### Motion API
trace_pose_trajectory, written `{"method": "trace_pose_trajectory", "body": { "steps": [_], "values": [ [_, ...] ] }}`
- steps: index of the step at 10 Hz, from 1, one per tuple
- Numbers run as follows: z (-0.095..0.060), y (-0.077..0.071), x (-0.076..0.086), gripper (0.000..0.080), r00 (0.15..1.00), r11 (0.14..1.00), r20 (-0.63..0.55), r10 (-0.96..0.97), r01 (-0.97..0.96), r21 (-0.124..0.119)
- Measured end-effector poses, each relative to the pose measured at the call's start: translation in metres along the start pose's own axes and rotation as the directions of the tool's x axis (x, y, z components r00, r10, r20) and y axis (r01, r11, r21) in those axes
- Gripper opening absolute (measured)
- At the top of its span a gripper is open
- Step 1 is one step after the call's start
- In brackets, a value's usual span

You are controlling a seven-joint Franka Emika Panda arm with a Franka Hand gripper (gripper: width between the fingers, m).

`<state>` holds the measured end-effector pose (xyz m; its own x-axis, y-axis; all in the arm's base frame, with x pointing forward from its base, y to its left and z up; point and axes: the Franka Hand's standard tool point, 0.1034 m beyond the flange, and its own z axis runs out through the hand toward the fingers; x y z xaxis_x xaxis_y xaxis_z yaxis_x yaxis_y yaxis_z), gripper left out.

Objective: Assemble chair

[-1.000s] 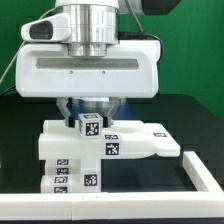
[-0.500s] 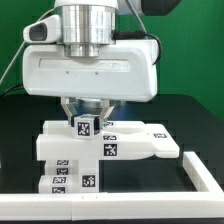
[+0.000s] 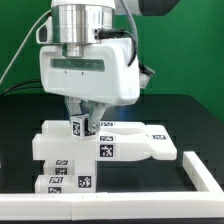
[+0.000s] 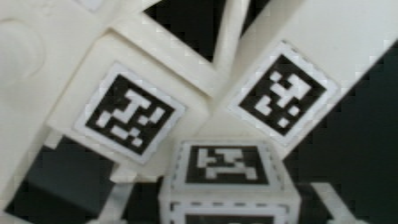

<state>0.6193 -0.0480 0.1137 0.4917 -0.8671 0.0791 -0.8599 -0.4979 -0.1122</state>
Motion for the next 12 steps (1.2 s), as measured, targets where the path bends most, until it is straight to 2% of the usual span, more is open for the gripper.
{"method": "trace_pose_trajectory", "body": {
  "steps": [4,5,6,7,8,9,10,11,12],
  "values": [
    [0.0003,0.0002,0.0029,0.0284,0.94,0.94,0.016,0.34,-0.34,0.018],
    [0.0003,-0.0009,0.0034,0.0291,0.941,0.941,0.008,0.337,-0.337,0.029],
    [0.0003,-0.001,0.0033,0.0291,0.948,0.948,0.008,0.318,-0.318,0.029],
    [0.0003,-0.0016,0.0024,0.0498,0.949,0.948,0.008,0.316,-0.316,0.029],
    [-0.0005,-0.0052,-0.0023,0.06,0.975,0.975,0.003,0.221,-0.221,0.016],
    [-0.0016,-0.0059,-0.0005,0.06,0.999,0.999,0.0,0.048,-0.048,0.017],
    [-0.0022,-0.0055,0.001,0.0641,0.993,0.993,0.001,-0.12,0.12,0.015],
    [-0.0015,-0.0046,-0.0033,0.0647,0.95,0.95,0.022,-0.313,0.313,0.008],
    [-0.0006,-0.0043,-0.0058,0.0647,0.914,0.914,0.023,-0.406,0.406,-0.001]
  ]
}}
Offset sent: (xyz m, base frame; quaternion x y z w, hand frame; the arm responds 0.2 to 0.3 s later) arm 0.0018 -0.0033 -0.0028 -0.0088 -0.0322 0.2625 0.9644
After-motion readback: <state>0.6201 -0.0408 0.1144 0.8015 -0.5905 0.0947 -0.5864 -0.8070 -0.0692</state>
